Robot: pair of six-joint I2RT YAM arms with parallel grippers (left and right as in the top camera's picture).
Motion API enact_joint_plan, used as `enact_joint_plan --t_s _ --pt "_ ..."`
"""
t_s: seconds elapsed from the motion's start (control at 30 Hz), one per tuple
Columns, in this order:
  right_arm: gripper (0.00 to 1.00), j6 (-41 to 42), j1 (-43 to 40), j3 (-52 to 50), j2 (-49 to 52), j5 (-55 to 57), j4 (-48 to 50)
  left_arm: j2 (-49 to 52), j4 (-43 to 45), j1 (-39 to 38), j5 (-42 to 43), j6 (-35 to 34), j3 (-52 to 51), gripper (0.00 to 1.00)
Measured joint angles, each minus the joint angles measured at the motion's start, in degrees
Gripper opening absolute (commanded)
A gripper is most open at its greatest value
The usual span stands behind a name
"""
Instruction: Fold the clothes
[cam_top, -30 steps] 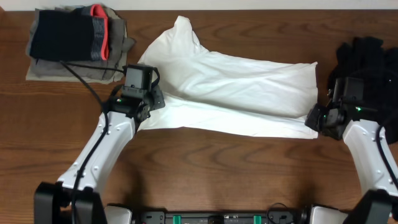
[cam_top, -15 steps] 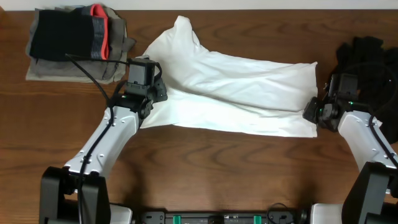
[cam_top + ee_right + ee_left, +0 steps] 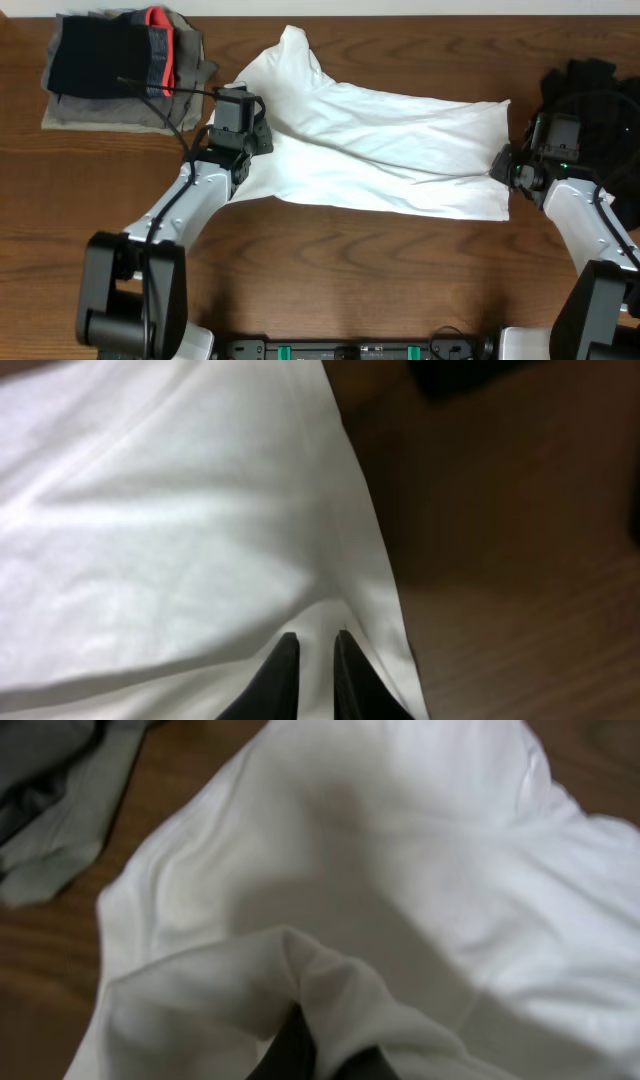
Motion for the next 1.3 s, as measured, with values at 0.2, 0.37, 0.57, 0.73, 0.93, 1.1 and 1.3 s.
enact_joint_plan --t_s 0.2,0.37,0.57,0.73,0.93,1.1,1.3 --pt "0.18 0.0 0.0 0.0 0.6 0.1 5.0 3.2 6.0 0.0 -1.7 0.2 0.0 0.89" --pt "0.21 -0.1 0.0 0.4 0.9 -2.4 -0.2 3.3 7.1 0.1 -4.2 1.6 0.0 0.98" --pt "0.29 -2.4 0.0 3.7 0.7 -8.2 -15.4 0.5 1.8 0.6 -4.9 2.7 0.0 0.98" --pt "0.34 -8.0 0.0 4.9 -0.3 -16.0 -19.5 -5.6 -3.9 0.6 -4.7 2.9 0.0 0.98" --pt "0.36 -11.3 0.3 4.9 -0.5 -18.6 -22.5 -7.3 -8.9 0.6 -3.8 3.0 0.1 0.98" --pt "0.4 -11.8 0.4 3.6 -0.5 -16.8 -23.3 -7.2 -10.2 0.5 -3.4 3.0 0.1 0.98" --pt "0.41 -11.4 0.4 1.2 -0.4 -14.3 -18.0 -7.2 -10.2 0.5 -3.1 3.0 0.1 0.98"
